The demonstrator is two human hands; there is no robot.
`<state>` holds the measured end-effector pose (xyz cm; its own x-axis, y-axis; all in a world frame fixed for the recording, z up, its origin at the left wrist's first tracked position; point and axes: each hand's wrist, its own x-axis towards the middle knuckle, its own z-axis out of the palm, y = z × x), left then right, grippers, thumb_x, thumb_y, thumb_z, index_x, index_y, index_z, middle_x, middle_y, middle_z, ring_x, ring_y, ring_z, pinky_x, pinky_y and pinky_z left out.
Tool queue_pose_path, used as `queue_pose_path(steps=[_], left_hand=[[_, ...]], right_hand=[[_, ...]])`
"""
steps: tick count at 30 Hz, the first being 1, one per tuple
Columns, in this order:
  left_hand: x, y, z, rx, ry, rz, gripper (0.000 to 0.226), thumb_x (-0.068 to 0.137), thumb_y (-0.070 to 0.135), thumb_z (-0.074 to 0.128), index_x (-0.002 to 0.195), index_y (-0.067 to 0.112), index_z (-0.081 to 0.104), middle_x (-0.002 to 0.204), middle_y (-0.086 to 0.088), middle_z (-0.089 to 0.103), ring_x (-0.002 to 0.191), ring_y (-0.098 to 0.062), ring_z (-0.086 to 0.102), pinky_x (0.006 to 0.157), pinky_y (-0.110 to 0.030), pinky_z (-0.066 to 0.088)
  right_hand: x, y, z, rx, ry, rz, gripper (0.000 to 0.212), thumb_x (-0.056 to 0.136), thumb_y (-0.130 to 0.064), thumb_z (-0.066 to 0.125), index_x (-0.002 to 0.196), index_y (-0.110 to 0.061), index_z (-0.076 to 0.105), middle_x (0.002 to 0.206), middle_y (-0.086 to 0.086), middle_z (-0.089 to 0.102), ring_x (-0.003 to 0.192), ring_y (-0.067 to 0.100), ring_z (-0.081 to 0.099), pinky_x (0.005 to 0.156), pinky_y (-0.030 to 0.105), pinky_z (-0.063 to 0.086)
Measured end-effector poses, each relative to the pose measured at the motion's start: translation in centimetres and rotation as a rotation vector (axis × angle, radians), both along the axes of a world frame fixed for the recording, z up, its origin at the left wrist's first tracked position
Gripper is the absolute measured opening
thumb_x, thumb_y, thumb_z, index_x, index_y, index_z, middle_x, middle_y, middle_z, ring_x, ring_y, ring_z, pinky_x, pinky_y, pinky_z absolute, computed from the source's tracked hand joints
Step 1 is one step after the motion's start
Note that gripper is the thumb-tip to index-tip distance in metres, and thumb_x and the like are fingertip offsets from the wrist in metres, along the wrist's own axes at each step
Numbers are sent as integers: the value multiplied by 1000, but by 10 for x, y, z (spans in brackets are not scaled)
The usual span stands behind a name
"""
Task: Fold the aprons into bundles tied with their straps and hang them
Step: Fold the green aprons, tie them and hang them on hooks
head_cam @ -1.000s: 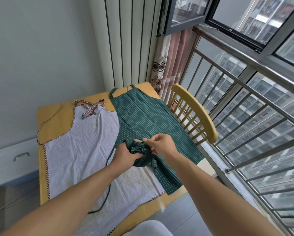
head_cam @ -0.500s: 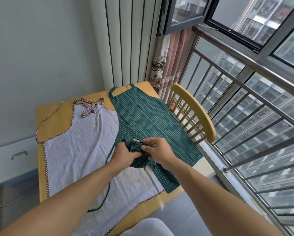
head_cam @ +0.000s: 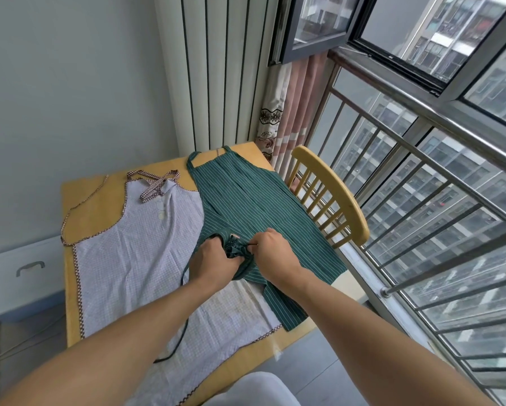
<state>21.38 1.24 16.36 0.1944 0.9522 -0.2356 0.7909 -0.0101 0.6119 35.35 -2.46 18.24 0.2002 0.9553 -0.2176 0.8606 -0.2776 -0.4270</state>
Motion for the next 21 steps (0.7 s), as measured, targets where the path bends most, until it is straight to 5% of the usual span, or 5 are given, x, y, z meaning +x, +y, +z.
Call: queue_pose_path(steps=[4, 9, 14, 17, 21], left_hand=[[0, -1, 3, -11, -47, 28, 34, 84, 38, 78, 96, 18, 54, 88, 3, 60, 81, -22, 61, 61, -30, 45], [-5, 7, -6, -171, -410, -33, 21, 85, 29, 80, 97, 20, 66, 91, 1, 71, 89, -19, 68, 76, -40, 59], [-16, 10, -10, -415, -503, -97, 32, 86, 44, 77, 99, 17, 66, 97, -2, 70, 97, -18, 66, 86, -32, 55], [-38, 13, -28, -578, -486, -149, 43, 80, 61, 75, 95, 22, 65, 101, -6, 63, 104, -20, 63, 99, -38, 50], [-84, 2, -52, -933, -170, -295, 56, 96, 61, 56, 136, 20, 55, 139, -1, 60, 118, -18, 64, 90, -34, 56]], right_hand=[[-1, 1, 10, 25, 29, 17, 30, 109, -26, 43, 97, -5, 61, 98, 9, 56, 83, 30, 58, 73, 44, 50], [-2, 8, 25, -48, 660, -308, 32, 107, -33, 46, 85, -16, 61, 78, 3, 60, 63, 16, 57, 51, 28, 51], [7, 21, 21, -77, 583, -258, 31, 103, -40, 55, 87, -18, 72, 96, 4, 71, 78, 18, 60, 73, 35, 54], [4, 27, 1, -129, 567, -227, 32, 103, -41, 55, 85, -20, 71, 78, 7, 61, 68, 20, 51, 63, 33, 43], [-6, 18, -43, -256, 536, -170, 32, 105, -38, 53, 86, -18, 70, 59, -1, 44, 43, 11, 34, 45, 24, 28]])
